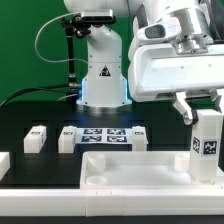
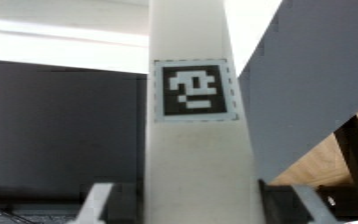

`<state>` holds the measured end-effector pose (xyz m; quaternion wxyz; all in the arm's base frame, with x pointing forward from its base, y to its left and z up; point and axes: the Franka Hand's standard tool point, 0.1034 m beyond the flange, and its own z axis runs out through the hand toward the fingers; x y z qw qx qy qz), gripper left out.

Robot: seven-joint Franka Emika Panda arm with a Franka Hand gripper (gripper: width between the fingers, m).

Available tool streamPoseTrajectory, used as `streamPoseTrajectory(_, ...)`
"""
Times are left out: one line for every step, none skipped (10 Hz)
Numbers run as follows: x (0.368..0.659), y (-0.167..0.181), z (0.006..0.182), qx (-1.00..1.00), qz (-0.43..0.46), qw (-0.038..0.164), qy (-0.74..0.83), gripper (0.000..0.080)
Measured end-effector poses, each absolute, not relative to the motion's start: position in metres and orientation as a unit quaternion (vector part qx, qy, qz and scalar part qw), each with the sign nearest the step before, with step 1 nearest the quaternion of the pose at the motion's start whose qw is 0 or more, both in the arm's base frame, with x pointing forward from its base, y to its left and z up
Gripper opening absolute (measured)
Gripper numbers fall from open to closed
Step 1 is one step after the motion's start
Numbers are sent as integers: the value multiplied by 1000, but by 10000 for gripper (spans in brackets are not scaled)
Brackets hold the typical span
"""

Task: Assemble desk

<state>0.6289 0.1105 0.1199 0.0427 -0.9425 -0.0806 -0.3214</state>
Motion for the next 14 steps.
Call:
streamPoseTrajectory(629,110,120,-943,-321,43,-81,501)
streamPoseTrajectory(629,110,120,-943,-321,43,-81,501)
streamPoseTrajectory(629,110,120,-943,-321,43,-81,617)
streamPoseTrajectory(629,110,120,-943,-321,43,-81,640)
streamPoseTrajectory(629,110,120,-943,-321,43,-81,640)
streamPoseTrajectory(629,110,120,-943,-321,43,-81,648)
streamPoseTrajectory(629,110,120,-943,-321,43,-81,648)
streamPoseTrajectory(629,110,120,-943,-321,43,-81,649)
streamPoseTrajectory(628,110,118,-947,-307,44,-81,649)
streamPoseTrajectory(634,104,125,-953,-289,45,-80,649)
streamPoseTrajectory(641,97,130,-952,-293,43,-75,649)
streamPoseTrajectory(640,97,123,-958,-272,46,-75,649)
streamPoseTrajectory(642,100,121,-968,-233,52,-78,649)
streamPoseTrajectory(645,105,121,-976,-196,59,-76,649)
